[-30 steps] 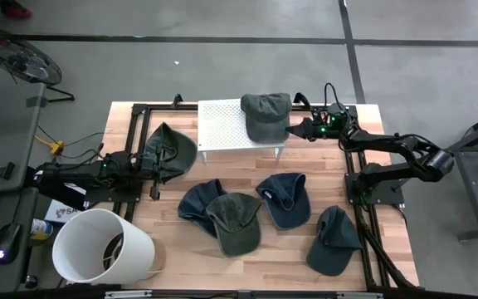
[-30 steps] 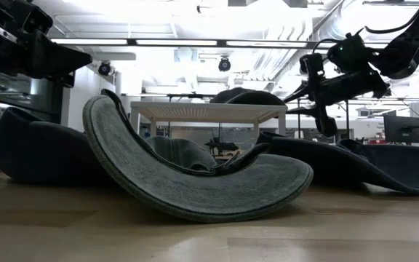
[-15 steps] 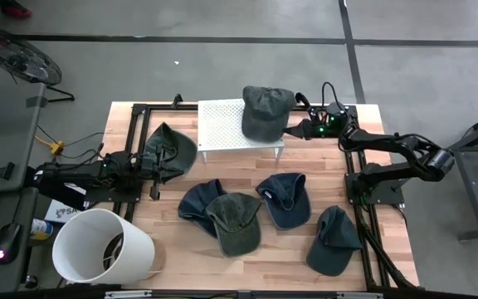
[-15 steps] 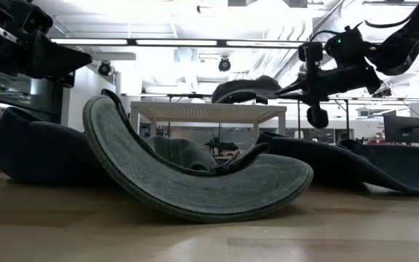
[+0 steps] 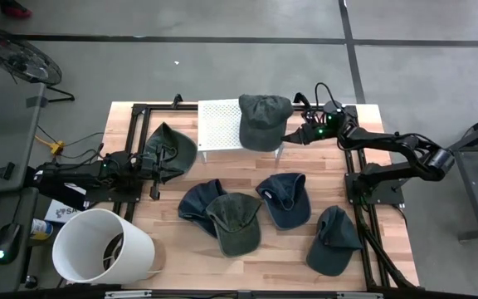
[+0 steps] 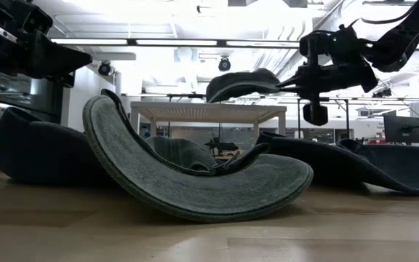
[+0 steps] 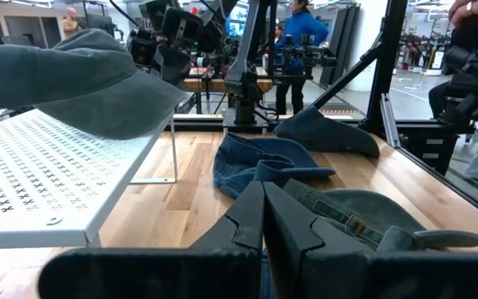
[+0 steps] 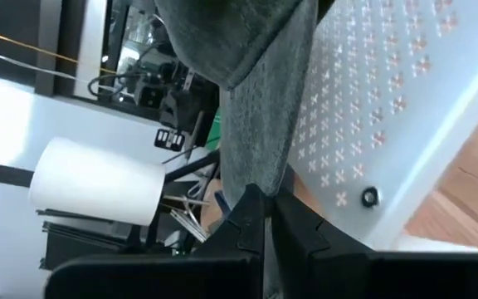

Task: Pick & Place hat
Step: Put the top right gray cap on the shelf

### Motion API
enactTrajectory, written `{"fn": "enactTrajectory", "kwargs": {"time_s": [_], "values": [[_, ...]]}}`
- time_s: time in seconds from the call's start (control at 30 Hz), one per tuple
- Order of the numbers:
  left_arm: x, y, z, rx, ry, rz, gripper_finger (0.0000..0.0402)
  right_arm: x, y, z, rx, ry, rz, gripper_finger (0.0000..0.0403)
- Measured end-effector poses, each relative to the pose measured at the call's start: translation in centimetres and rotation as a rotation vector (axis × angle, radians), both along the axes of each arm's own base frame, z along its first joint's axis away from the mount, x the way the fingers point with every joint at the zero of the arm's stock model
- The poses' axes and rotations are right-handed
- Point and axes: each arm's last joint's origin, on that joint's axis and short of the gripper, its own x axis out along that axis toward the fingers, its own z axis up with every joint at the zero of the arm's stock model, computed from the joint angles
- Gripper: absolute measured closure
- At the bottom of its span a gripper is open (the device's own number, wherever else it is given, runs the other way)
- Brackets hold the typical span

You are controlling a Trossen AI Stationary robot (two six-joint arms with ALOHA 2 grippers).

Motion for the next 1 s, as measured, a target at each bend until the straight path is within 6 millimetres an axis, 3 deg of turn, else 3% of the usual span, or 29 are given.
{"fn": "enactTrajectory", "kwargs": {"time_s": [0.2, 0.8, 1.0], "values": [[0.0, 0.0, 0.0, 0.0, 0.0, 0.0, 0.0396, 0.4, -0.4, -0.2, 0.035, 0.026, -0.005, 0.0402], [0.0, 0.0, 0.0, 0.0, 0.0, 0.0, 0.0396, 2.0, -2.2, 2.5, 0.033, 0.194, -0.068, 0.0402], [0.0, 0.0, 0.0, 0.0, -0.001, 0.0, 0.0396, 1.9, -2.3, 2.6, 0.017, 0.233, -0.083, 0.0375]]}}
